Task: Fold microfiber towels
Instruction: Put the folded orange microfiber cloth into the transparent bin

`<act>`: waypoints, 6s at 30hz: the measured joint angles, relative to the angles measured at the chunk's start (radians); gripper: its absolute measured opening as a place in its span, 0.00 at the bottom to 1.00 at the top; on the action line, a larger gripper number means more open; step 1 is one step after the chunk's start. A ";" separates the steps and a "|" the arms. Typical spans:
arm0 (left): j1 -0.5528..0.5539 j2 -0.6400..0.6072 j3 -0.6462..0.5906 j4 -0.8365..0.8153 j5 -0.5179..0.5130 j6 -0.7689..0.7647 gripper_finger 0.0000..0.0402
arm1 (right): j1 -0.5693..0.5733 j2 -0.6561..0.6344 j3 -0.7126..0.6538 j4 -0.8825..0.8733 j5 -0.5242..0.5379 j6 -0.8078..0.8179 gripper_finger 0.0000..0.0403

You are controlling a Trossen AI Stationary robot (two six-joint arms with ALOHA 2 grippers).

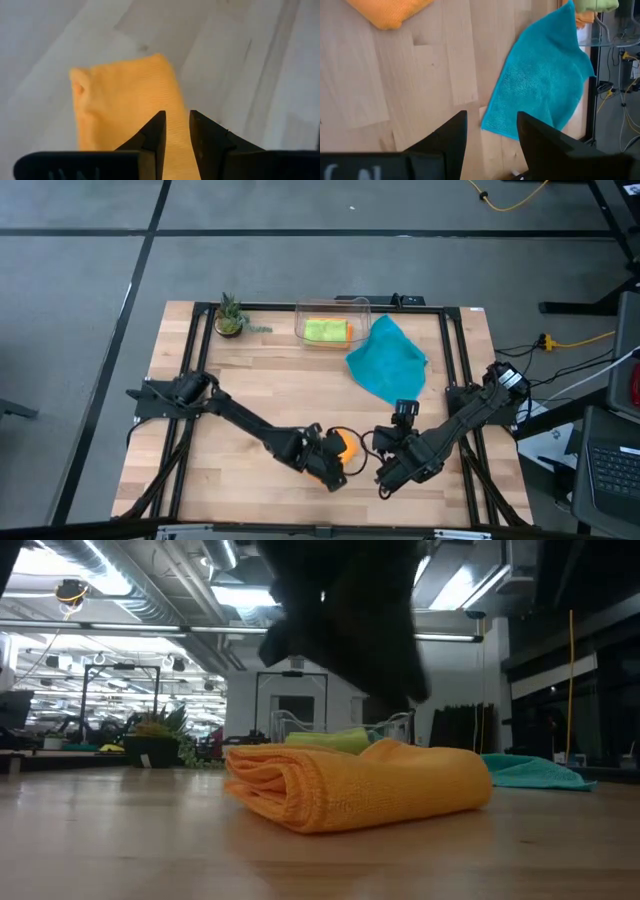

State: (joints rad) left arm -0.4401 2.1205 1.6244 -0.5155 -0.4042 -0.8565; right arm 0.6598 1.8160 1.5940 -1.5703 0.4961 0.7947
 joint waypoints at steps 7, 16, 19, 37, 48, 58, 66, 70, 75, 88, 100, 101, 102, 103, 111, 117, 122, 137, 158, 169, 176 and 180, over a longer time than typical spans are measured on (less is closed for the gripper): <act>-0.046 0.048 -0.002 -0.002 -0.218 -0.208 0.19 | 0.000 0.000 0.000 -0.001 0.000 0.013 0.43; -0.039 0.154 0.000 -0.020 -0.246 -0.334 0.19 | 0.000 0.000 0.000 -0.001 0.000 0.012 0.43; -0.033 0.169 0.004 -0.032 -0.206 -0.251 0.19 | 0.000 0.000 0.000 -0.001 0.000 0.010 0.43; 0.005 0.138 0.007 -0.086 0.372 1.003 0.07 | -0.002 0.001 0.000 0.010 0.000 -0.017 0.43; -0.004 0.135 0.010 -0.145 0.326 1.596 0.00 | -0.002 0.001 0.000 0.041 0.000 -0.014 0.43; -0.043 0.167 0.258 -0.409 0.105 1.571 0.00 | -0.002 0.001 0.000 0.061 -0.001 -0.015 0.43; -0.091 0.159 0.453 -0.670 0.072 1.189 0.00 | -0.001 0.001 0.000 0.061 -0.001 -0.014 0.43; -0.103 0.159 0.458 -0.647 0.070 1.151 0.00 | -0.001 0.001 0.000 0.061 -0.001 -0.018 0.43; -0.089 0.166 0.374 -0.590 0.093 1.140 0.00 | 0.001 0.001 0.000 0.062 -0.002 -0.013 0.43; -0.083 0.165 0.253 -0.502 0.085 0.987 0.07 | 0.020 0.001 0.000 0.063 -0.011 -0.014 0.43; -0.087 0.158 0.333 -0.575 0.099 0.827 0.33 | 0.020 0.001 0.000 0.063 -0.011 -0.015 0.43; -0.089 0.158 0.361 -0.604 0.099 0.807 0.33 | 0.020 0.001 0.000 0.063 -0.012 -0.015 0.43; -0.091 0.157 0.388 -0.638 0.099 0.787 0.33 | 0.020 0.001 0.000 0.063 -0.017 -0.015 0.43; -0.092 0.157 0.411 -0.672 0.099 0.765 0.33 | 0.020 0.001 0.000 0.063 -0.020 -0.015 0.43; -0.093 0.156 0.487 -1.030 0.270 0.513 0.32 | 0.002 0.001 0.000 0.125 0.027 -0.016 0.43; -0.104 0.122 0.459 -1.056 0.323 0.487 0.32 | -0.024 0.001 0.000 0.143 0.279 -0.018 0.43; -0.110 0.021 0.368 -1.002 0.229 0.439 0.32 | -0.047 0.001 0.000 0.184 0.283 -0.014 0.43; -0.177 -0.046 -0.203 0.202 -0.058 0.209 0.32 | -0.067 0.001 0.000 0.142 0.138 0.037 0.43; -0.185 -0.033 -0.335 0.410 -0.286 0.352 0.32 | -0.071 0.001 0.000 0.146 0.138 0.038 0.43; -0.148 -0.057 -0.529 0.787 -0.130 0.380 0.32 | -0.071 0.001 0.000 0.146 0.133 0.041 0.43; -0.147 -0.142 -0.524 0.768 -0.133 0.495 0.32 | -0.071 0.001 0.000 0.145 0.124 0.065 0.43; -0.133 -0.141 -0.524 0.765 -0.161 0.523 0.32 | -0.071 0.001 0.000 0.145 0.112 0.064 0.43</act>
State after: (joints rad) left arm -0.5733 1.9796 1.1006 0.2495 -0.5649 -0.3334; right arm 0.5891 1.8168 1.5936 -1.4254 0.6077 0.8588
